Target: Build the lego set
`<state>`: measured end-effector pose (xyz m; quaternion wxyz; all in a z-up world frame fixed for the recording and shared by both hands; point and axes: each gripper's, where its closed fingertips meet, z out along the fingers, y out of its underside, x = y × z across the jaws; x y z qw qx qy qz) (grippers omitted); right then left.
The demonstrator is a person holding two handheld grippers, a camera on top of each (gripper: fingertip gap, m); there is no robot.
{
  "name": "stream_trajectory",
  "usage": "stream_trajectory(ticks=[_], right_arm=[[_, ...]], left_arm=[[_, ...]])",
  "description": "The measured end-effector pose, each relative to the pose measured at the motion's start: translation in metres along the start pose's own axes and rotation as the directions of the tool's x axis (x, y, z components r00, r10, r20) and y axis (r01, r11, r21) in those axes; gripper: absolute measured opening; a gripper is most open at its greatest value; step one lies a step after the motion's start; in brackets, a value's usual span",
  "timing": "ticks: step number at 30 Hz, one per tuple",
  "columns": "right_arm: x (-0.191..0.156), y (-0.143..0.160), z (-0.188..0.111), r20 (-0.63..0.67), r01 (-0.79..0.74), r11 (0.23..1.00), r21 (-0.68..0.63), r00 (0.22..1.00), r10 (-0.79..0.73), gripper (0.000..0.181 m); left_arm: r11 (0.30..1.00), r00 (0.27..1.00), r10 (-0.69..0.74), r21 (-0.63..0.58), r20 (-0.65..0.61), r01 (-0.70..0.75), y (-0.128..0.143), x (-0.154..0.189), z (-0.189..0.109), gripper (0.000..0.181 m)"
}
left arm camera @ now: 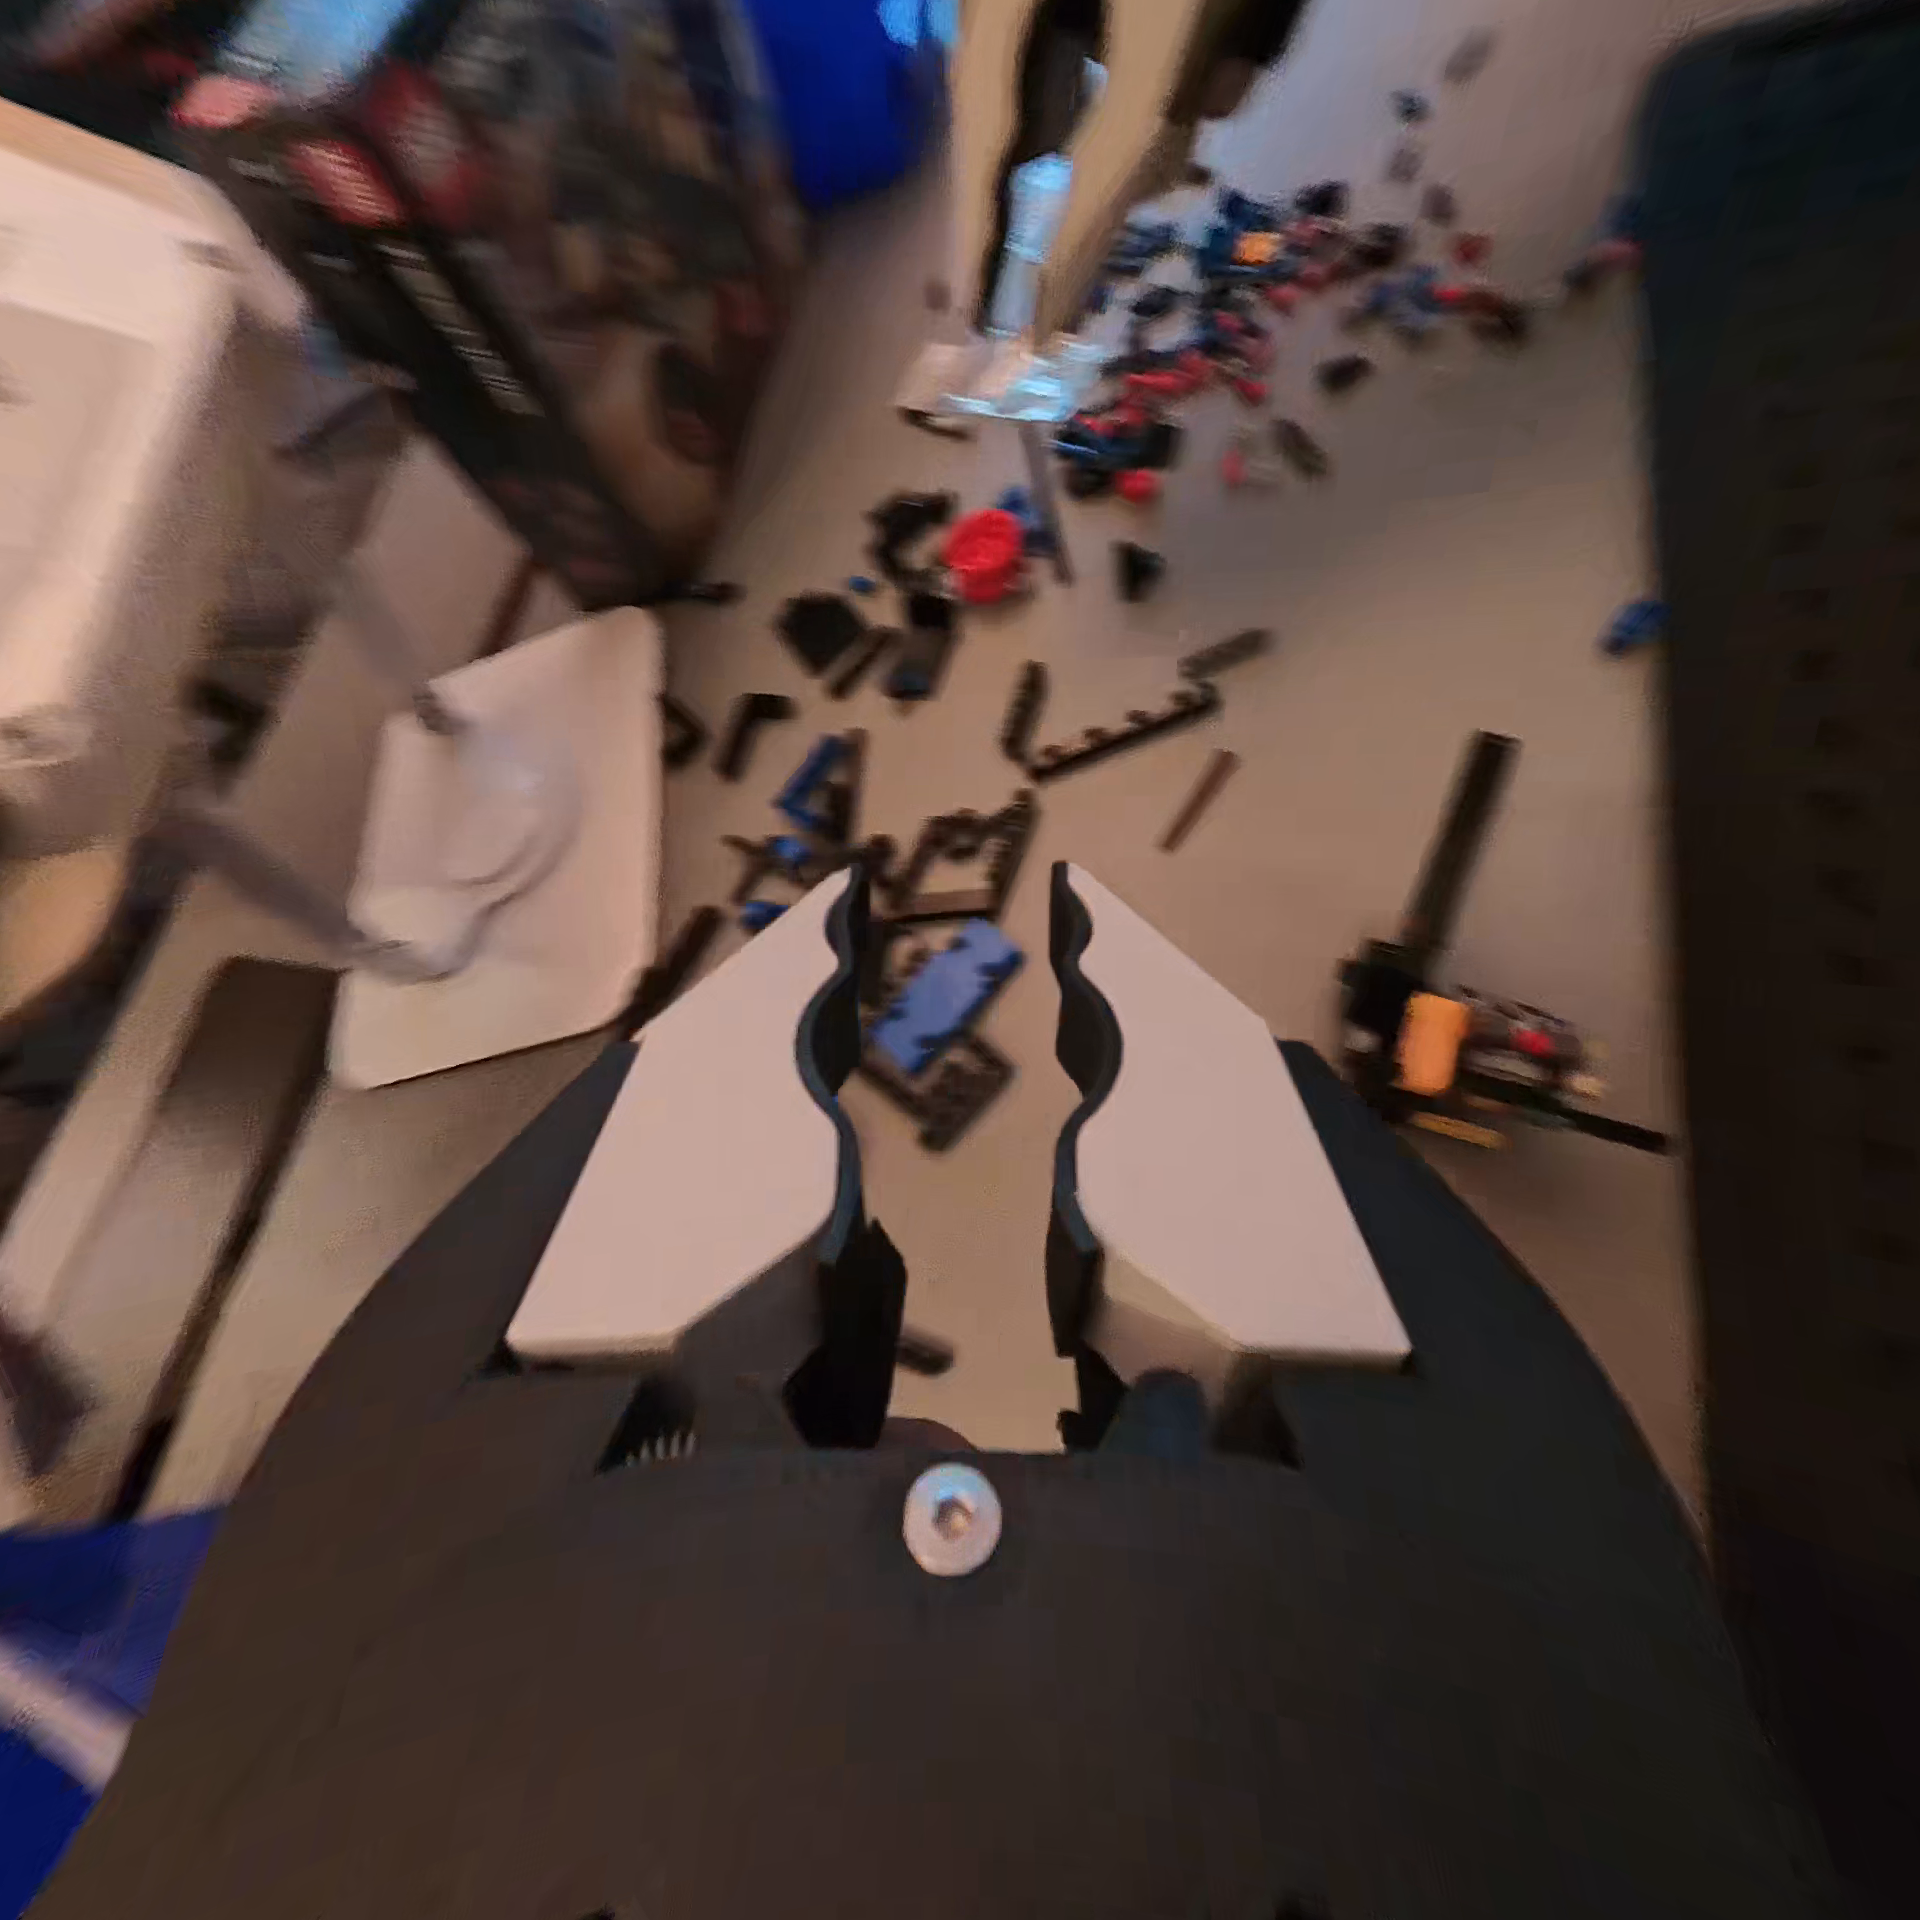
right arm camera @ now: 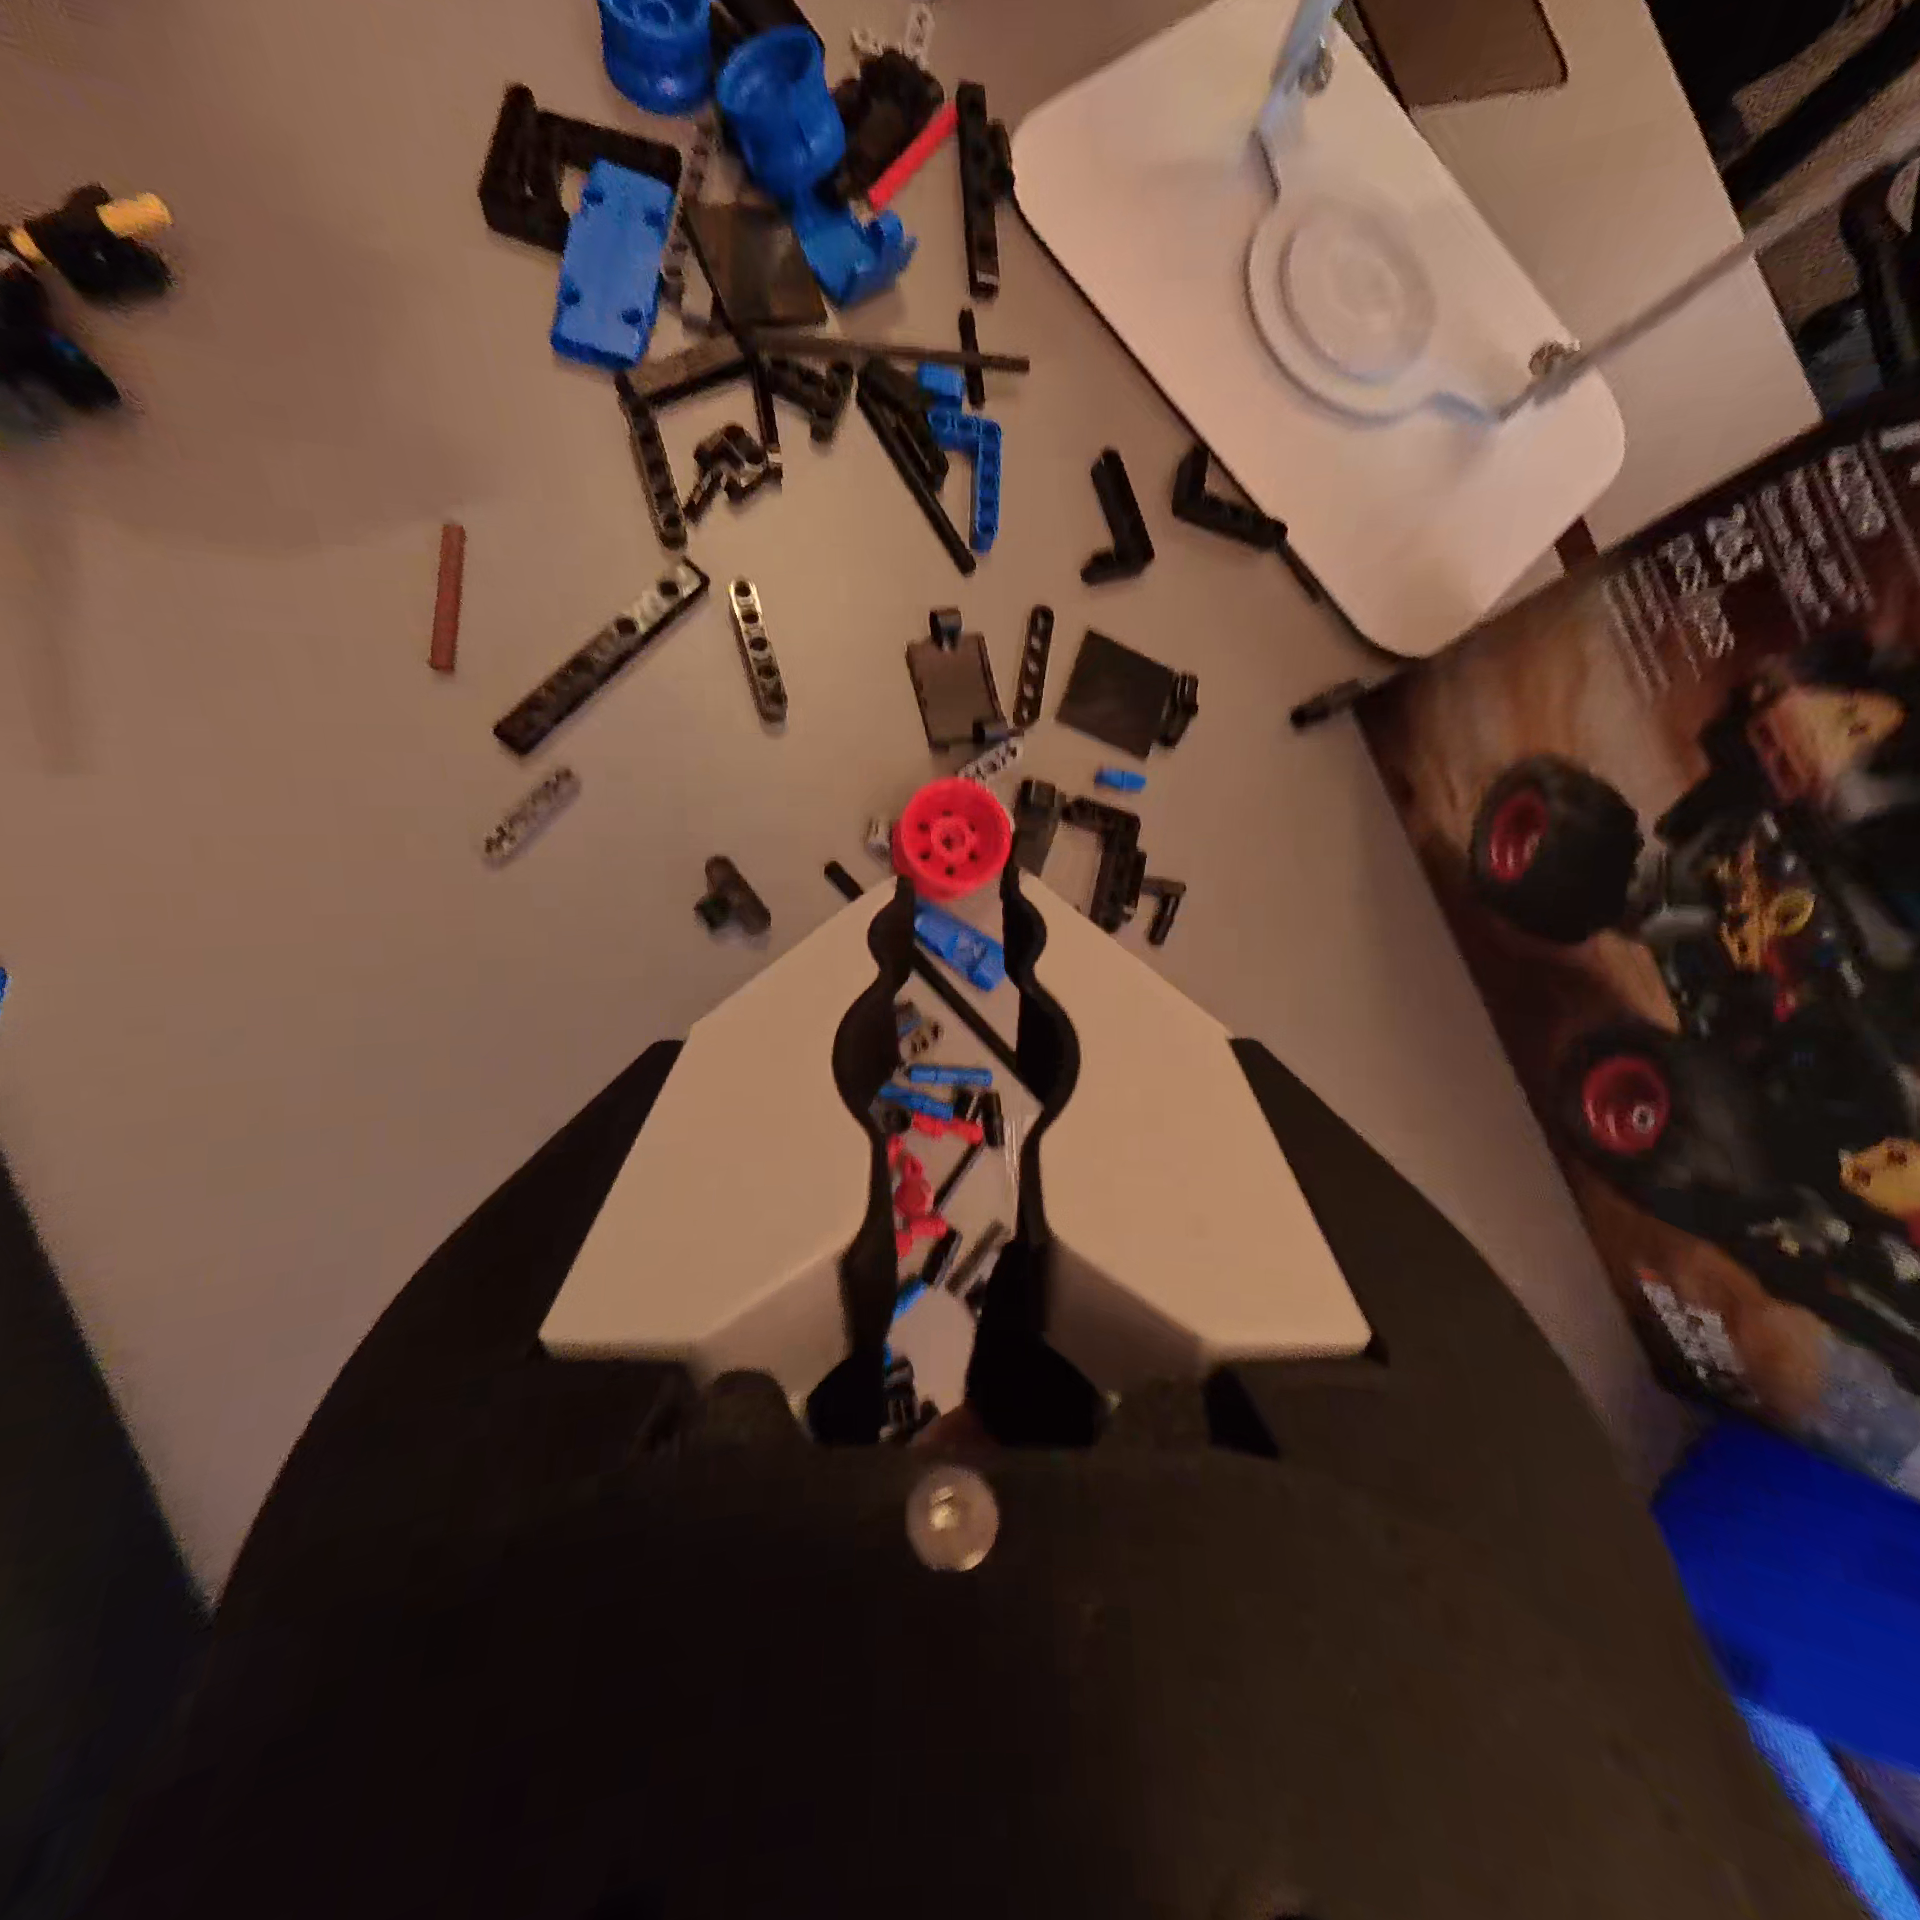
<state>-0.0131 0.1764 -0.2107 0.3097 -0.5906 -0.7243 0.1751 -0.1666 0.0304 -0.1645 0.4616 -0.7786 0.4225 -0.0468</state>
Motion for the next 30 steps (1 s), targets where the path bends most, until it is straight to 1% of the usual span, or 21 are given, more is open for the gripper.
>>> stream_trajectory(ticks=[3, 7, 9, 12, 14, 15, 18, 20, 23, 27, 30], right_arm=[[0.004, 0.014, -0.005, -0.036, -0.009, 1.000, -0.026, 0.999, 0.008, 0.017], [0.010, 0.028, -0.015, -0.074, -0.019, 0.999, -0.042, 0.997, 0.016, 0.018], [0.013, 0.039, -0.021, -0.081, -0.037, 0.998, -0.050, 0.996, 0.032, 0.018], [0.019, 0.060, -0.032, -0.096, -0.076, 0.995, -0.060, 0.993, 0.070, 0.017], [0.023, 0.074, -0.040, -0.108, -0.102, 0.992, -0.069, 0.990, 0.094, 0.016], [0.024, 0.080, -0.044, -0.111, -0.111, 0.991, -0.074, 0.989, 0.103, 0.016], [0.024, 0.100, -0.053, -0.121, -0.126, 0.987, -0.104, 0.986, 0.113, 0.015], [0.024, 0.113, -0.057, -0.128, -0.135, 0.983, -0.127, 0.985, 0.118, 0.013], [0.029, 0.129, -0.063, -0.158, -0.165, 0.977, -0.139, 0.977, 0.142, 0.014], [0.038, 0.150, -0.067, -0.188, -0.212, 0.965, -0.156, 0.965, 0.182, 0.014], [0.034, 0.148, -0.060, -0.157, -0.231, 0.966, -0.117, 0.965, 0.211, 0.014]], left_arm=[[1.000, 0.982, -0.012, -0.025, -0.190, 0.007, 0.008, 0.041, 0.013, 0.037], [0.998, 0.939, -0.022, -0.059, -0.343, 0.002, 0.020, 0.078, 0.027, 0.040], [0.995, 0.922, -0.007, -0.090, -0.386, -0.030, 0.027, 0.092, 0.035, 0.041], [0.988, 0.906, -0.014, -0.144, -0.422, -0.051, 0.036, 0.103, 0.045, 0.038], [0.983, 0.901, -0.026, -0.175, -0.433, -0.056, 0.041, 0.107, 0.050, 0.034], [0.984, 0.899, -0.035, -0.171, -0.436, -0.045, 0.039, 0.107, 0.051, 0.033], [0.982, 0.914, -0.039, -0.183, -0.404, -0.039, 0.038, 0.102, 0.056, 0.035], [0.981, 0.927, -0.049, -0.191, -0.372, -0.024, 0.038, 0.096, 0.060, 0.028], [0.981, 0.938, -0.067, -0.192, -0.341, 0.000, 0.036, 0.089, 0.065, 0.026], [0.981, 0.956, -0.102, -0.190, -0.276, 0.050, 0.036, 0.075, 0.071, 0.033], [0.983, 0.964, -0.101, -0.174, -0.248, 0.058, 0.035, 0.069, 0.073, 0.037]])
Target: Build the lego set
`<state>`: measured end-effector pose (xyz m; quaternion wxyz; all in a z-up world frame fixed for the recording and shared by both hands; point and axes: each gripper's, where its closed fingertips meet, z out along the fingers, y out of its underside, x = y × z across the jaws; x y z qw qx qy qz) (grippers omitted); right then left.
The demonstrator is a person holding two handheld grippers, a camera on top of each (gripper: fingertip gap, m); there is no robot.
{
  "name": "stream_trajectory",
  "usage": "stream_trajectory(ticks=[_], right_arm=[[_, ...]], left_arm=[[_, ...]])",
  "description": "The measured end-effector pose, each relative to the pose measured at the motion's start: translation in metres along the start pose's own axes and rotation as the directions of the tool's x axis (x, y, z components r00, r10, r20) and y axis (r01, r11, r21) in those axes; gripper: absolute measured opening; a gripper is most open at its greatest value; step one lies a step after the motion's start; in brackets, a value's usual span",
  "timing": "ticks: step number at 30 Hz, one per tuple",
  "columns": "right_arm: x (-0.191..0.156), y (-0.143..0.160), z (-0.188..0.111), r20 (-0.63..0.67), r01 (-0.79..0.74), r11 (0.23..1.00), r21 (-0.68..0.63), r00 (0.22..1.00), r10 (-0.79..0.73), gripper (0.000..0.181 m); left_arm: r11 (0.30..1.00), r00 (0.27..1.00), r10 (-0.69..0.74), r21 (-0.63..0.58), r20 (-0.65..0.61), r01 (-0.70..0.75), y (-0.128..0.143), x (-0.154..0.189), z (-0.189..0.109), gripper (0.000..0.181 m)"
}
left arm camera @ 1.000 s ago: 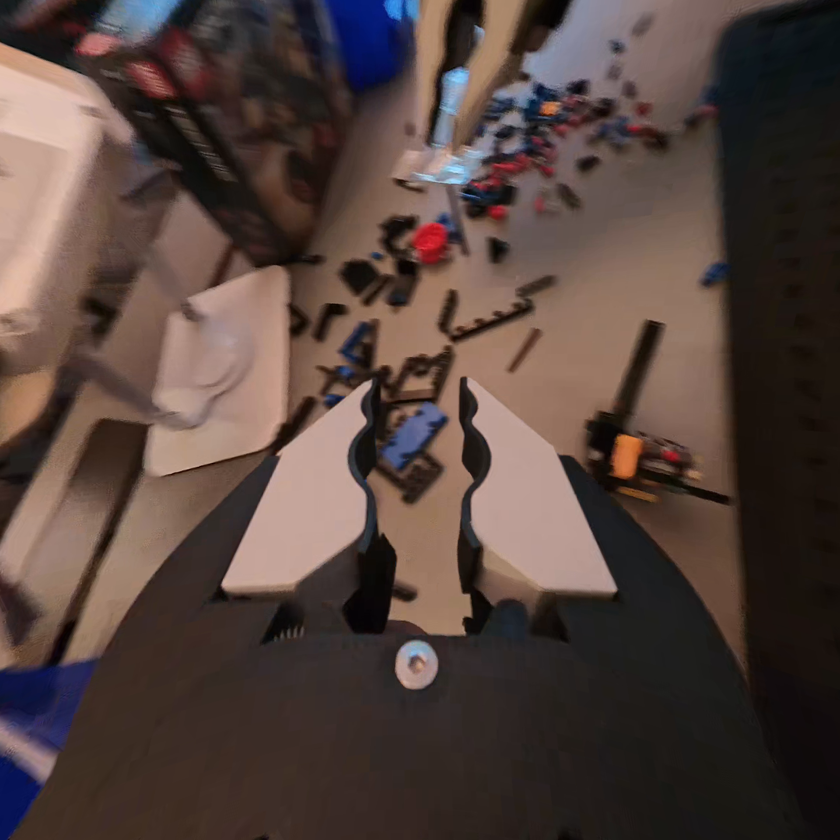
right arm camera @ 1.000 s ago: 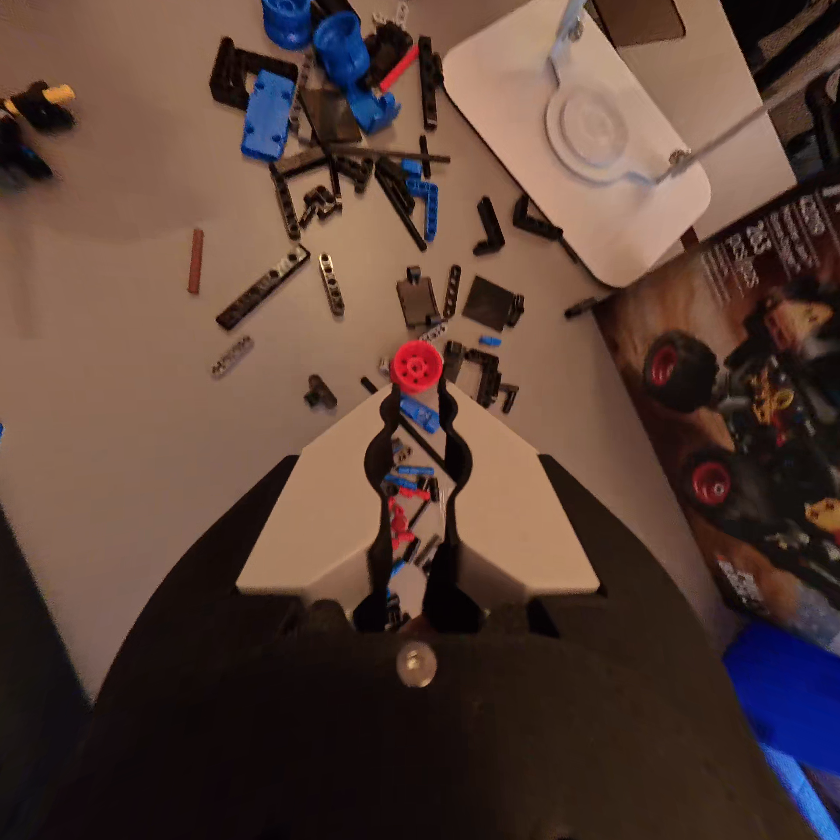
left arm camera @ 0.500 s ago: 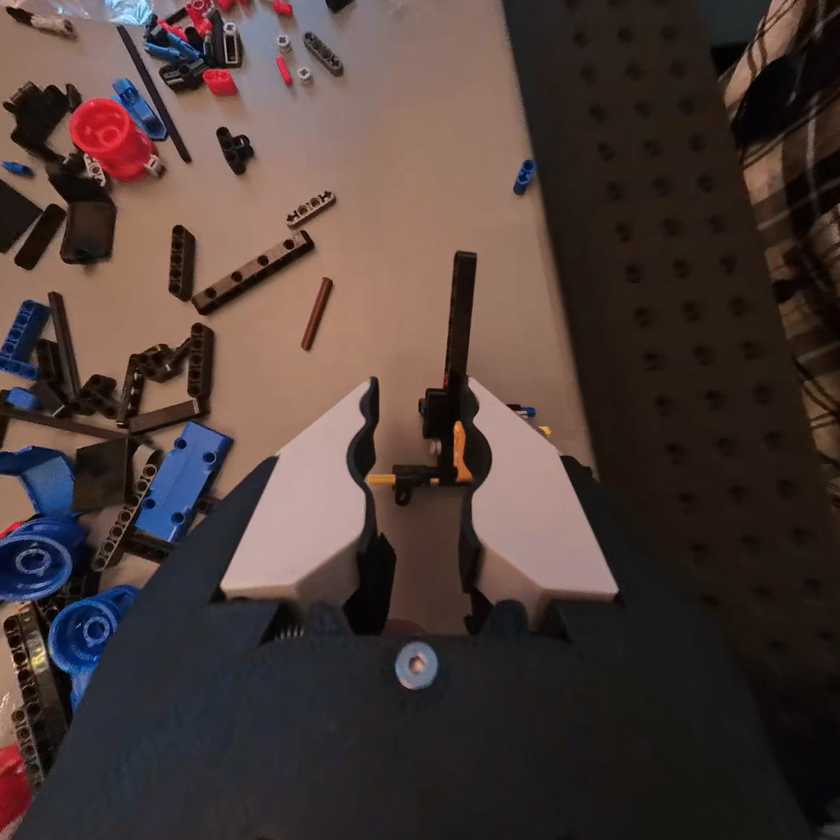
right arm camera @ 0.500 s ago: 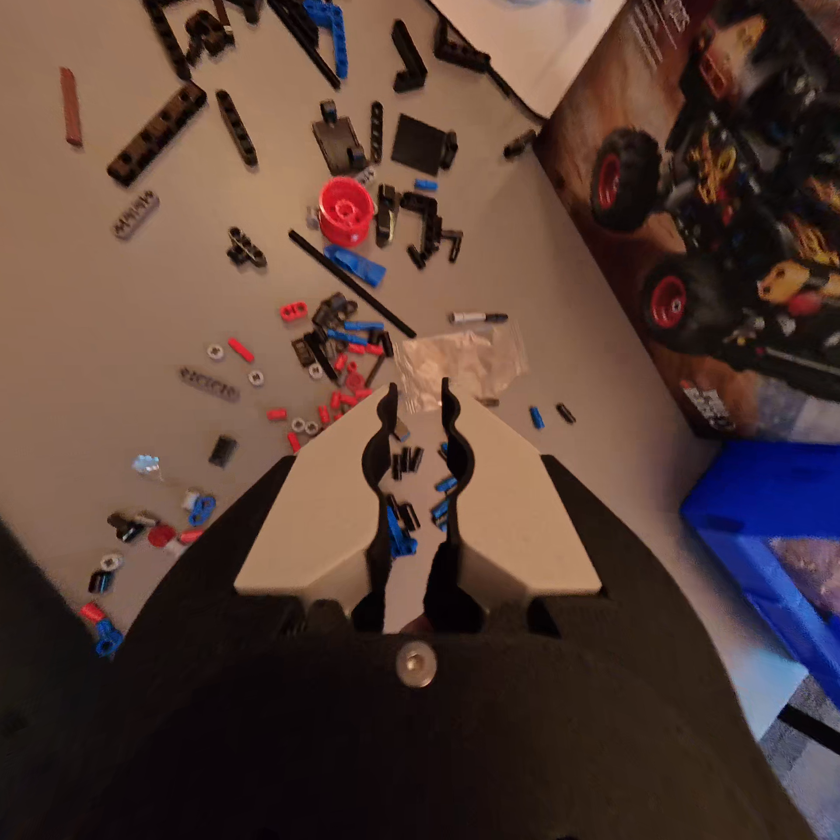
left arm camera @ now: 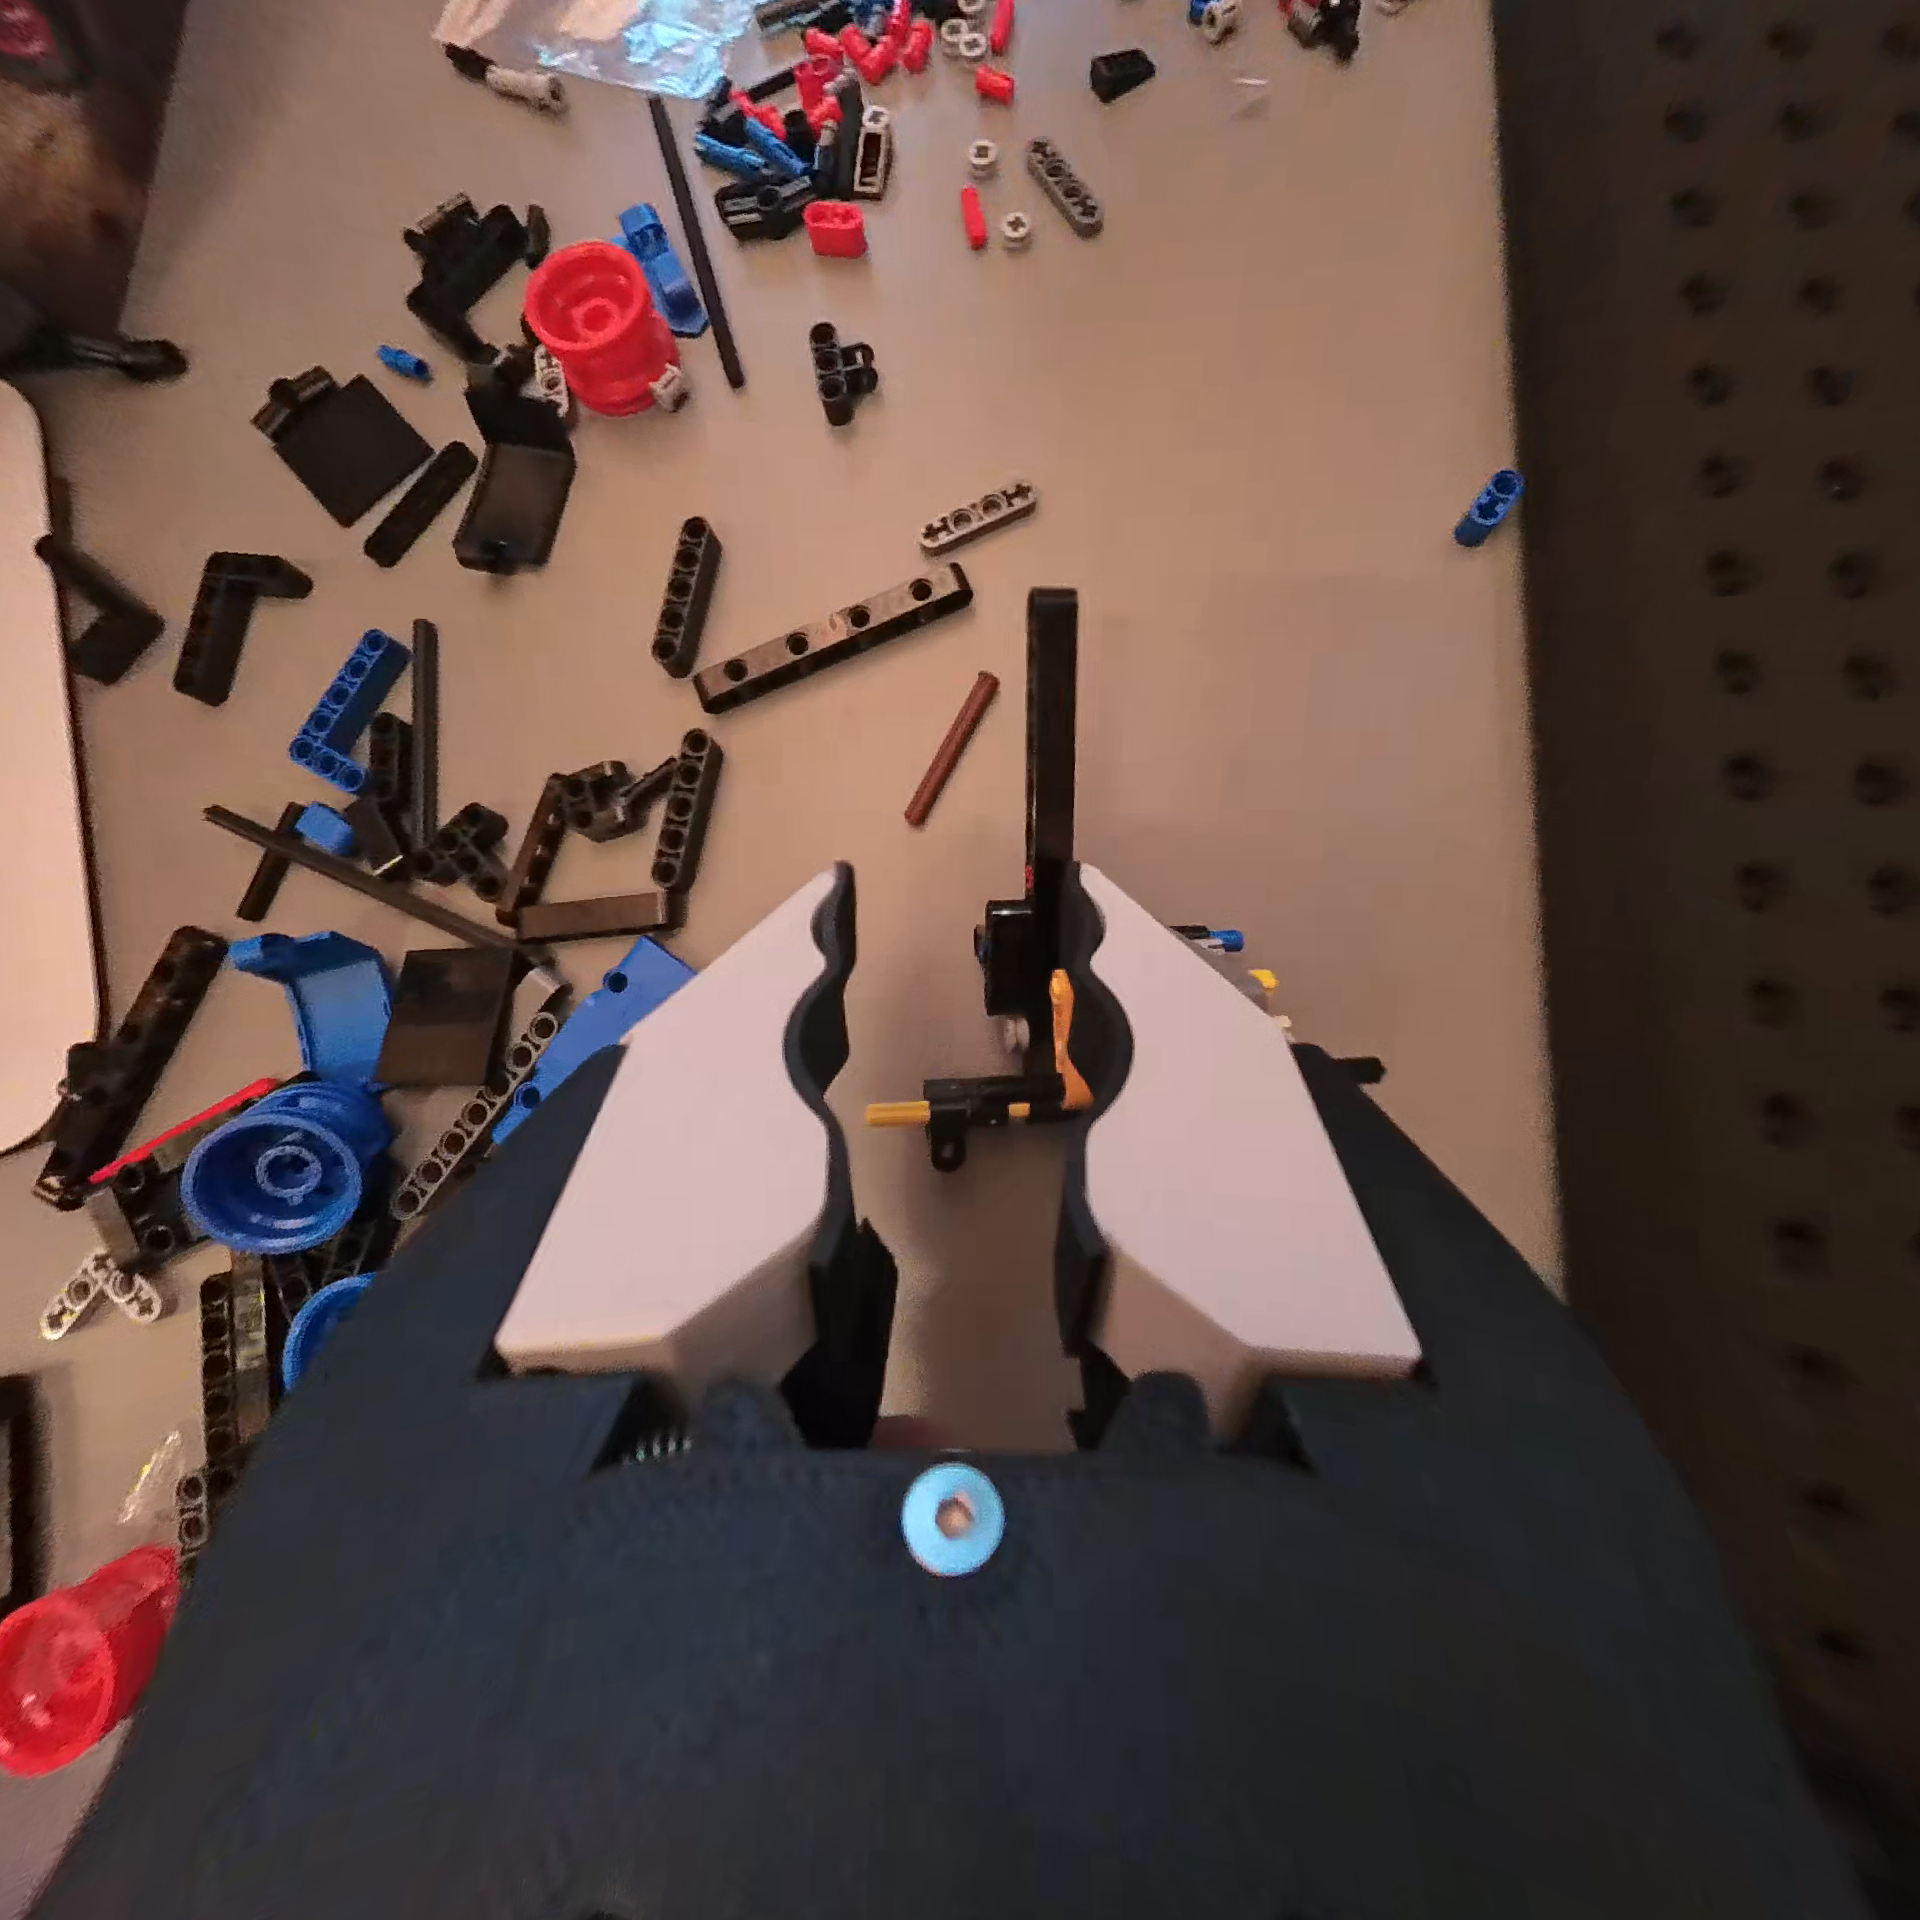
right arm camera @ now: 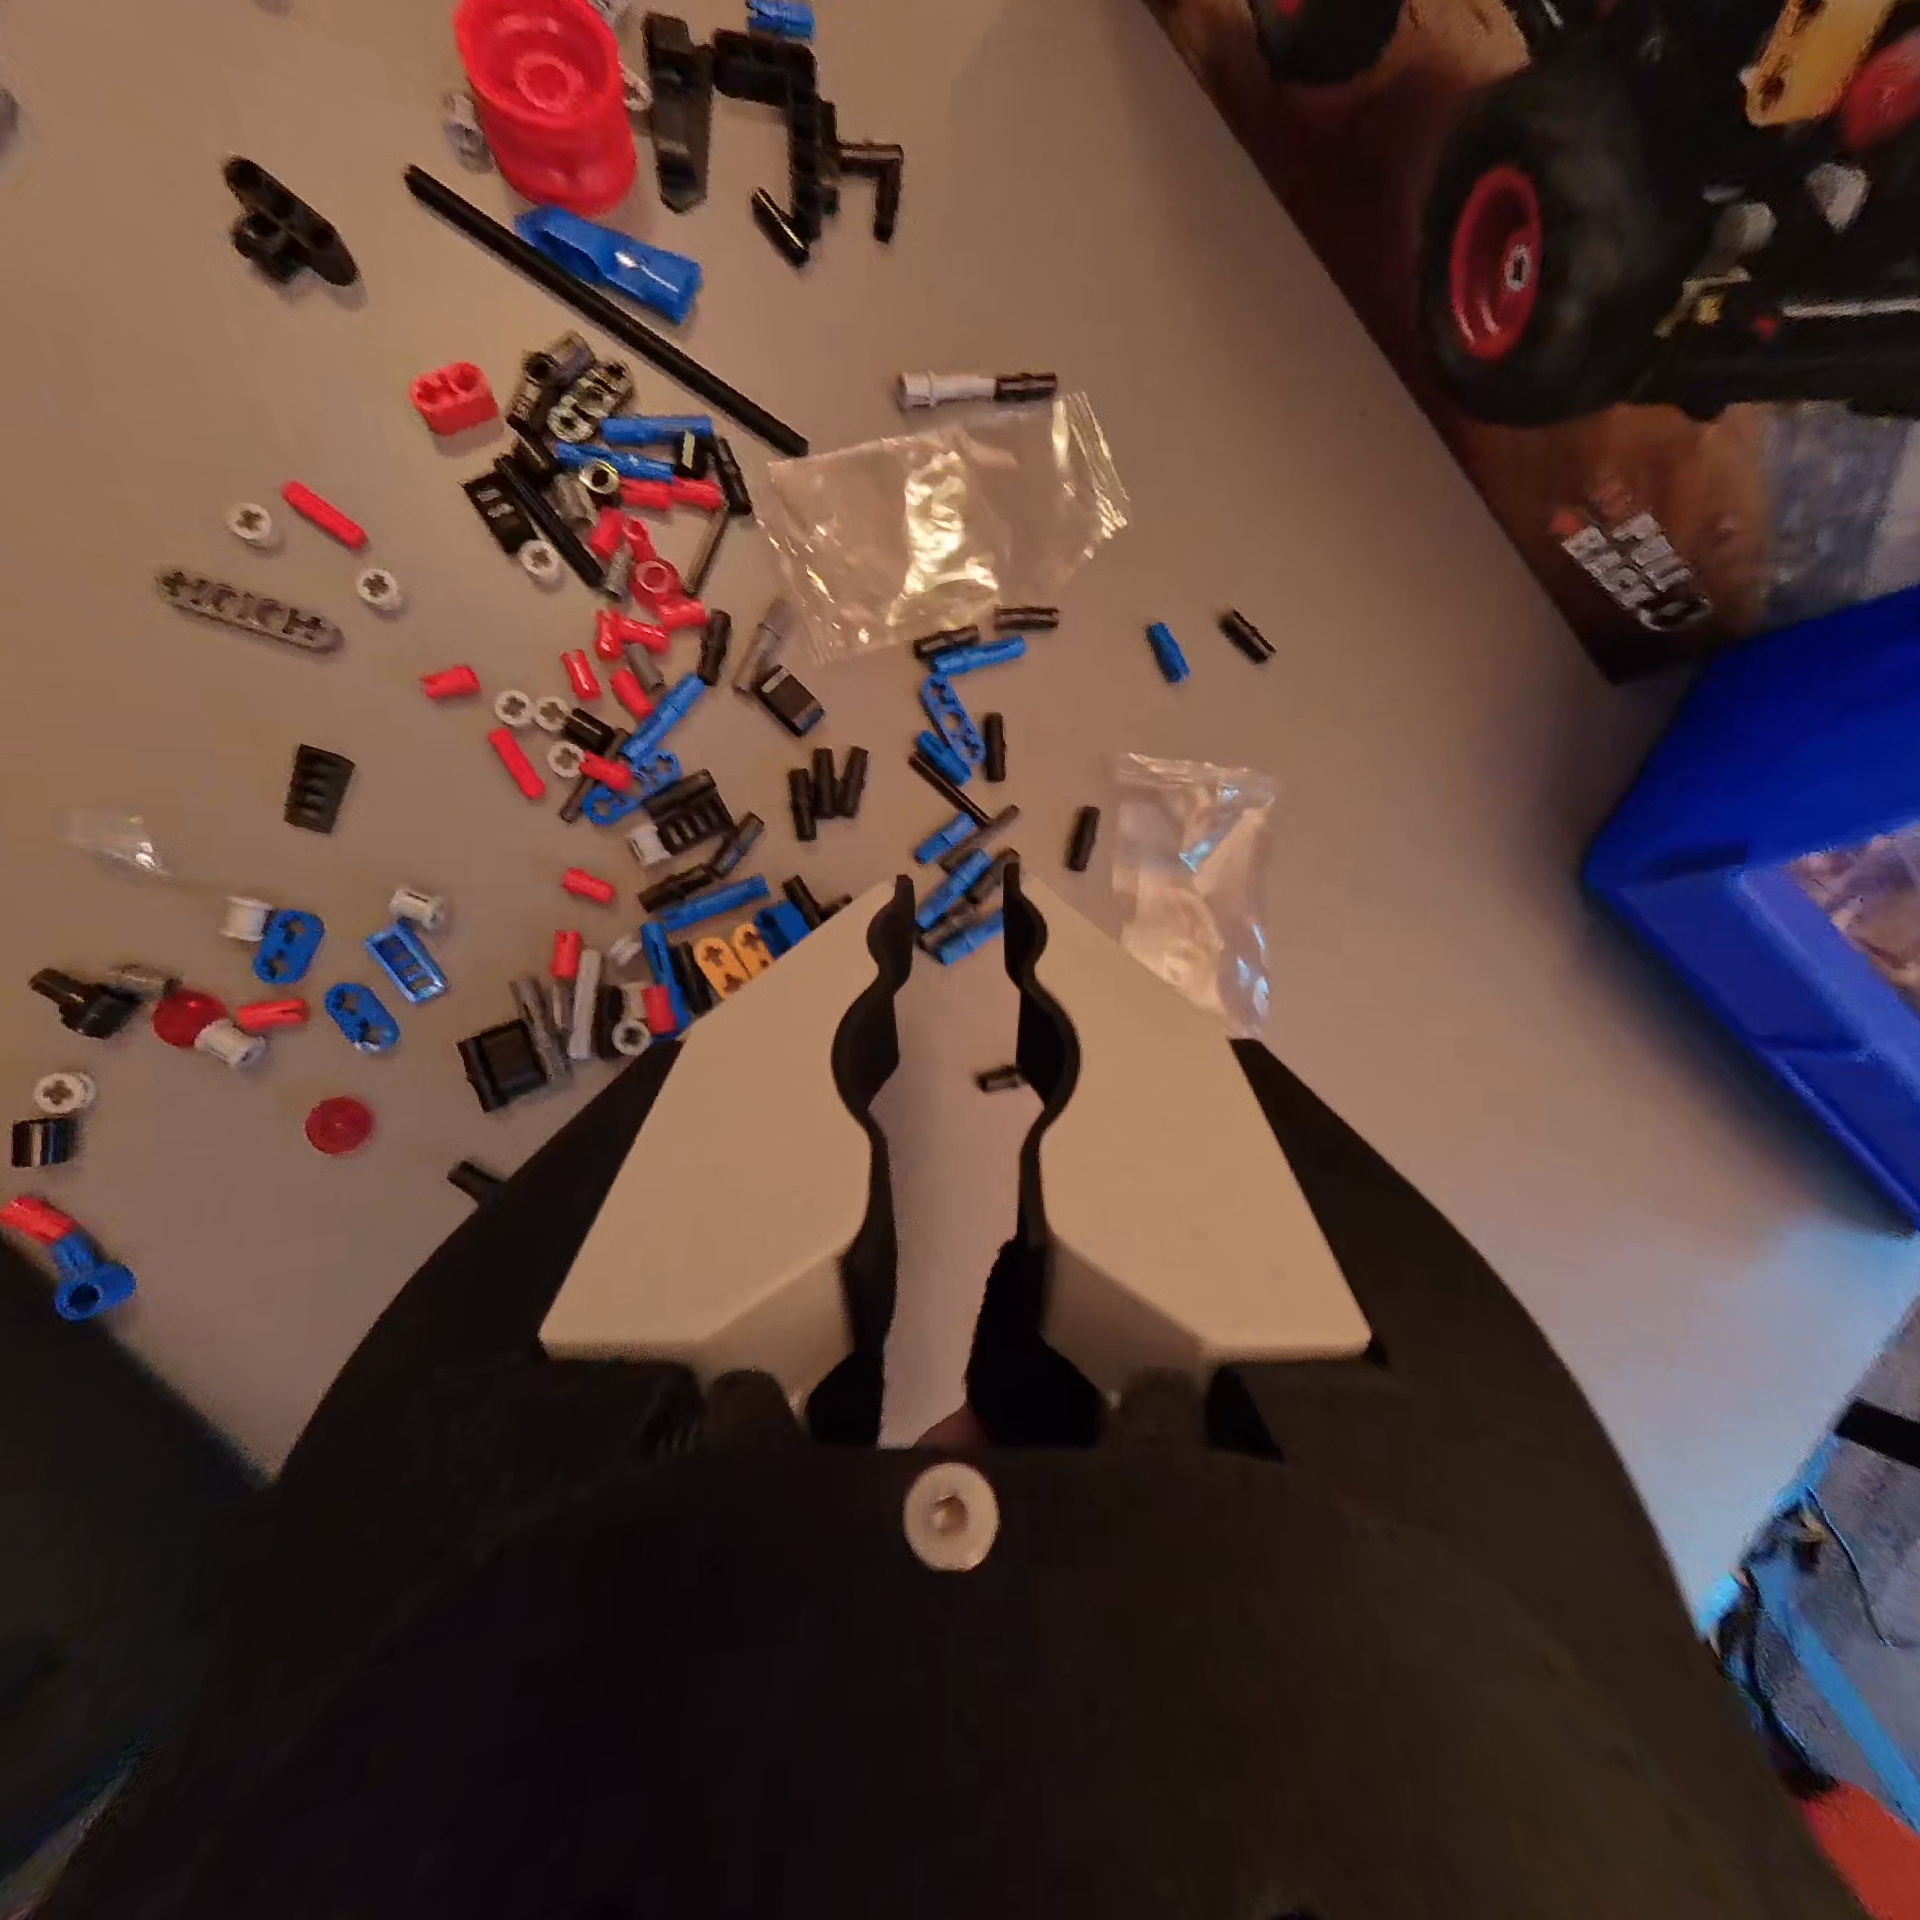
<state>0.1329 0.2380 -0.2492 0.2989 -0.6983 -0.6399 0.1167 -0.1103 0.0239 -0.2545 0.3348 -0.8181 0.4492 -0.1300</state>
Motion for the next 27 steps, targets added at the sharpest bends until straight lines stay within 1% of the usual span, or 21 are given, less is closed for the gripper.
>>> stream_trajectory(ticks=[3, 7, 10, 13, 15, 21, 25, 27], right_arm=[[-0.004, -0.006, 0.015, -0.002, 0.042, 0.999, 0.004, 0.999, -0.042, 0.014], [-0.004, -0.020, 0.035, 0.025, 0.050, 0.998, 0.033, 0.998, -0.051, 0.013], [0.000, -0.020, 0.048, 0.045, 0.057, 0.998, 0.010, 0.997, -0.058, 0.013], [0.000, -0.014, 0.056, 0.074, 0.067, 0.997, -0.033, 0.995, -0.064, 0.010], [-0.002, -0.014, 0.057, 0.095, 0.054, 0.998, -0.026, 0.994, -0.051, 0.005], [0.000, -0.016, 0.056, 0.095, 0.037, 0.999, -0.011, 0.995, -0.036, 0.003], [-0.001, -0.029, 0.045, 0.070, 0.020, 0.998, 0.056, 0.997, -0.023, 0.003], [-0.002, -0.040, 0.035, 0.052, 0.019, 0.995, 0.098, 0.998, -0.025, 0.003]], left_arm=[[1.000, 1.000, -0.011, 0.022, -0.019, 0.012, -0.002, 0.000, 0.001, 0.038], [0.999, 0.999, -0.011, 0.045, -0.030, 0.012, -0.005, 0.001, 0.001, 0.039], [0.997, 0.999, -0.020, 0.072, -0.039, 0.022, -0.007, 0.001, -0.002, 0.040], [0.996, 0.999, -0.025, 0.080, -0.021, 0.027, -0.007, -0.004, -0.006, 0.040], [0.996, 0.999, -0.027, 0.088, -0.018, 0.028, -0.008, -0.004, -0.008, 0.040], [0.996, 1.000, -0.027, 0.090, -0.011, 0.028, -0.008, -0.006, -0.008, 0.040], [0.994, 1.000, -0.029, 0.107, 0.000, 0.029, -0.008, -0.008, -0.014, 0.041], [0.992, 1.000, -0.025, 0.122, -0.009, 0.025, -0.009, -0.006, -0.018, 0.045]])
